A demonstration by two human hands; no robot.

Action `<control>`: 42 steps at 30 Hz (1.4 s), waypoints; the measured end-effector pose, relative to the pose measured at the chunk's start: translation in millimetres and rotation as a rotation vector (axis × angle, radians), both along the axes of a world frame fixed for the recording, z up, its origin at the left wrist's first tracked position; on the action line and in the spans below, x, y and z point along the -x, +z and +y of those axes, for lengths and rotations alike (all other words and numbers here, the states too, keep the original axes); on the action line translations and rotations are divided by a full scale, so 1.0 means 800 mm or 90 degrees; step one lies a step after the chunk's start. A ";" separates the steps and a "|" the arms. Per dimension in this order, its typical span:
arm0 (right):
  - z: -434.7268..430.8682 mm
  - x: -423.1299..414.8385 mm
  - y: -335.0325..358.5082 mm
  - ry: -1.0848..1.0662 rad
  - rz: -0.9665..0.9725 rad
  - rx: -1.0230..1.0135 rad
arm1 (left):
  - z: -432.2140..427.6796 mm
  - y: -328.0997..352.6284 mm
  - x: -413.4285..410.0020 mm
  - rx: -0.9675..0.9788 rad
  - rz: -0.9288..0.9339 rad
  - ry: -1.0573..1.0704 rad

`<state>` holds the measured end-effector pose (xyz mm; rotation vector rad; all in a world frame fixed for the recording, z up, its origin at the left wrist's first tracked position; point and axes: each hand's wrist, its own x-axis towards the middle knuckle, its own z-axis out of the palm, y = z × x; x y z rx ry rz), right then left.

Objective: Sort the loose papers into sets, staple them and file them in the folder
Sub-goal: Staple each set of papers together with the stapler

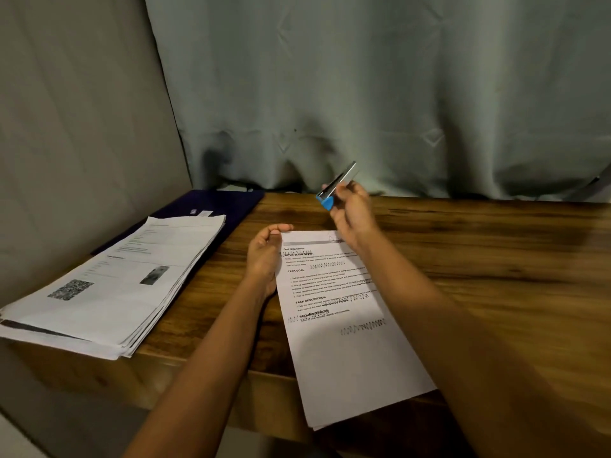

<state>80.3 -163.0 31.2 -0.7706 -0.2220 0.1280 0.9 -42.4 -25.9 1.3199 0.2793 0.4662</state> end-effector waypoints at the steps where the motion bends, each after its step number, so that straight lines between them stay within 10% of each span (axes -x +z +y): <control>1: 0.009 0.005 -0.011 0.022 -0.005 -0.013 | 0.000 0.000 0.000 0.001 -0.001 0.000; 14: 0.018 0.009 -0.060 0.046 -0.061 0.031 | 0.003 0.004 0.009 0.040 0.016 0.015; 26: 0.019 0.017 -0.060 0.020 -0.183 0.298 | 0.014 -0.005 0.014 -0.294 0.017 0.219; 42: 0.032 0.027 -0.055 0.046 -0.213 0.399 | 0.017 0.000 0.019 -0.305 -0.037 0.222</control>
